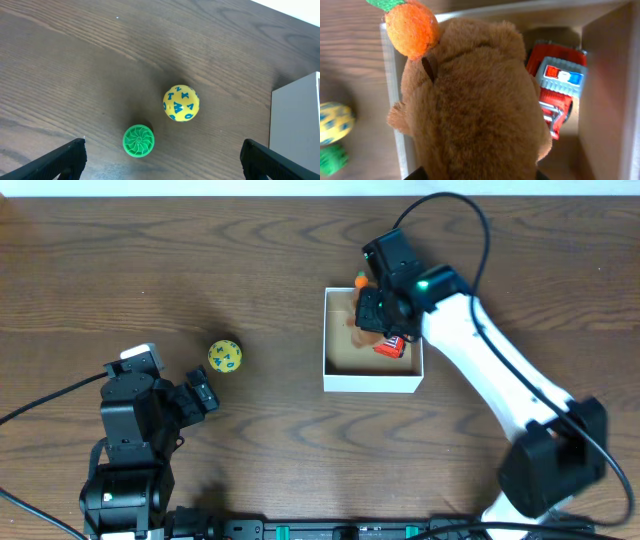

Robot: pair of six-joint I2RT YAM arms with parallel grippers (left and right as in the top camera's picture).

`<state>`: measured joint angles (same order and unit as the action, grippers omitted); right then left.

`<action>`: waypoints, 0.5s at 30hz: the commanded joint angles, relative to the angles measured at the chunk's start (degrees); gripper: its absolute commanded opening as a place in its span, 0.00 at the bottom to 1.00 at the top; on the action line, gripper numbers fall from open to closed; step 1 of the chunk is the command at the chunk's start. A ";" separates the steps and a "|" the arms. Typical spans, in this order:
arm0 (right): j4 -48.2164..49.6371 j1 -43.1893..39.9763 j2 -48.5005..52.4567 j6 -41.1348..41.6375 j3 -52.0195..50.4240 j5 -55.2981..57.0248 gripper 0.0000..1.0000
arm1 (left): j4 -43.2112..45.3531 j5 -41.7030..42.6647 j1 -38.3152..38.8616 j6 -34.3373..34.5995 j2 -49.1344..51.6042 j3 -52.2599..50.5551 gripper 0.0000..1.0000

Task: Pack container
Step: 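Carry the brown bear into the box beside the truck and release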

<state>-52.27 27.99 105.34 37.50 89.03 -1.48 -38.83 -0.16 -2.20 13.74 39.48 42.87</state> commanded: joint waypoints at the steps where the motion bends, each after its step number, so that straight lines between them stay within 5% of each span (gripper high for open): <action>1: 1.11 0.57 3.87 3.19 -0.24 1.05 0.16 | -0.11 0.20 -0.09 0.55 -0.26 1.25 0.98; 8: 4.81 0.52 10.80 1.79 -0.24 0.09 0.26 | -0.15 0.20 -0.09 0.57 -0.26 1.25 0.98; 15: 7.13 0.46 11.39 -1.77 -0.15 -0.48 0.74 | -0.20 0.20 -0.09 0.55 -0.26 1.25 0.98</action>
<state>-46.17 28.16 117.08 37.60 88.79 -2.11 -38.85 -0.16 -2.20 13.74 39.48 42.87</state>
